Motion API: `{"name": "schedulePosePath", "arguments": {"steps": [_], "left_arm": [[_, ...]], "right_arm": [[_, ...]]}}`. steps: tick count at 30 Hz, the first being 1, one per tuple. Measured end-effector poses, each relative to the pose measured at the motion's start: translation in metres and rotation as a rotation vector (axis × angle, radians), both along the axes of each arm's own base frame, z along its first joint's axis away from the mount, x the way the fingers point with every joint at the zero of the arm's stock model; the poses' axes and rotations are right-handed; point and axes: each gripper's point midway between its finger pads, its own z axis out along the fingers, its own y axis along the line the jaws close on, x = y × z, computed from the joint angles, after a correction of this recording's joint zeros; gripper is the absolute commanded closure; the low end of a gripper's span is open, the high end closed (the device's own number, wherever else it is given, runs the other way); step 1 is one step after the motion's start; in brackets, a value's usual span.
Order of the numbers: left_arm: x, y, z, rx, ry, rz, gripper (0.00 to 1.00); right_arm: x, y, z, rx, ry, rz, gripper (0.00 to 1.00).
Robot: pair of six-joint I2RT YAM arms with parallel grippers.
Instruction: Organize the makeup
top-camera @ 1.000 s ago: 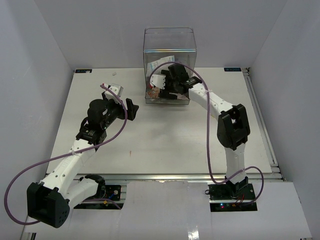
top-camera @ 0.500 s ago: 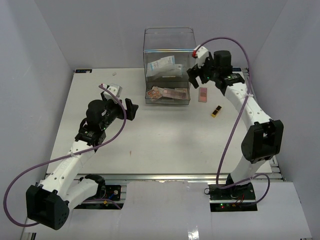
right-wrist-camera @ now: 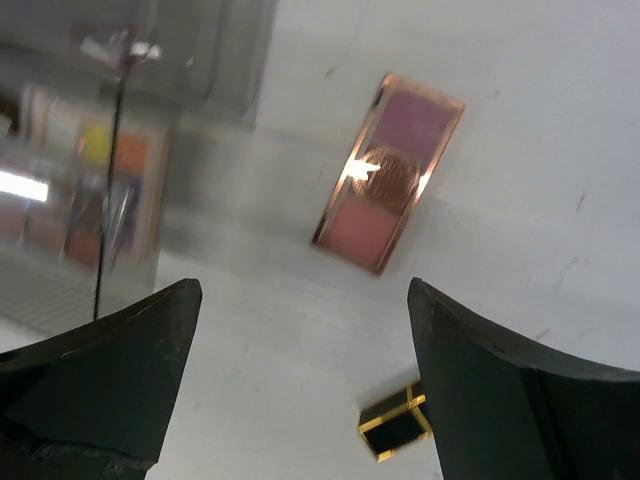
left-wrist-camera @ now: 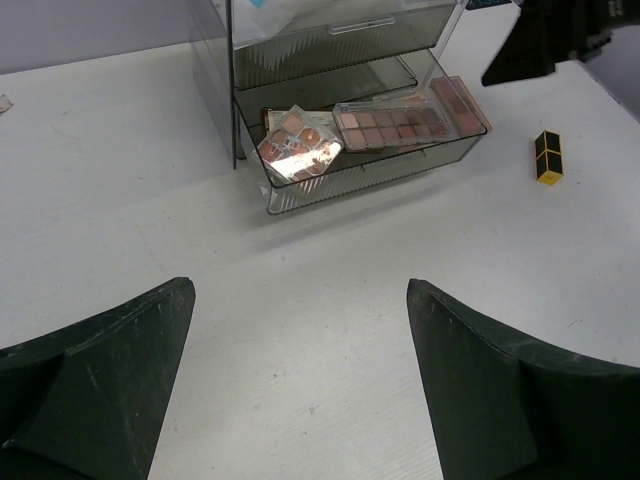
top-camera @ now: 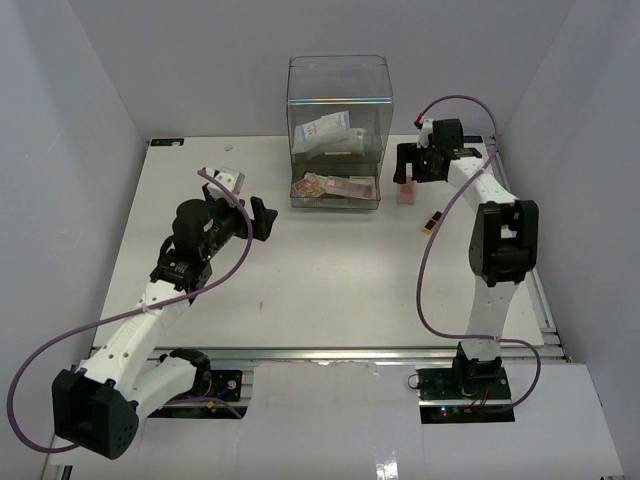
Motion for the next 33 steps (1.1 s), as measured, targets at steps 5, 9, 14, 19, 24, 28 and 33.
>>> {"name": "schedulePosePath", "arguments": {"steps": [5, 9, 14, 19, 24, 28, 33], "left_arm": [[0.001, 0.000, -0.003, 0.003, 0.007, 0.000, 0.02], [0.002, -0.001, -0.006, 0.007, 0.015, 0.001, 0.02], [0.002, -0.001, -0.006, 0.008, 0.017, 0.000, 0.02], [0.002, -0.001, -0.011, 0.013, 0.033, -0.001, 0.02], [0.001, 0.000, -0.013, 0.017, 0.043, -0.001, 0.02], [0.001, 0.000, -0.014, 0.017, 0.044, -0.001, 0.02], [0.001, 0.000, -0.014, 0.017, 0.044, -0.001, 0.02]], "right_arm": [[0.047, -0.013, -0.027, -0.029, 0.036, -0.166, 0.10], [0.056, -0.022, -0.047, -0.063, 0.065, -0.241, 0.10], [0.054, -0.024, -0.067, -0.074, 0.108, -0.266, 0.10], [0.048, -0.020, -0.078, -0.066, 0.137, -0.259, 0.05], [0.046, -0.017, -0.083, -0.059, 0.140, -0.256, 0.12], [0.046, -0.019, -0.085, -0.085, 0.130, -0.265, 0.25], [0.044, -0.023, -0.087, -0.148, 0.101, -0.267, 0.38]]}}
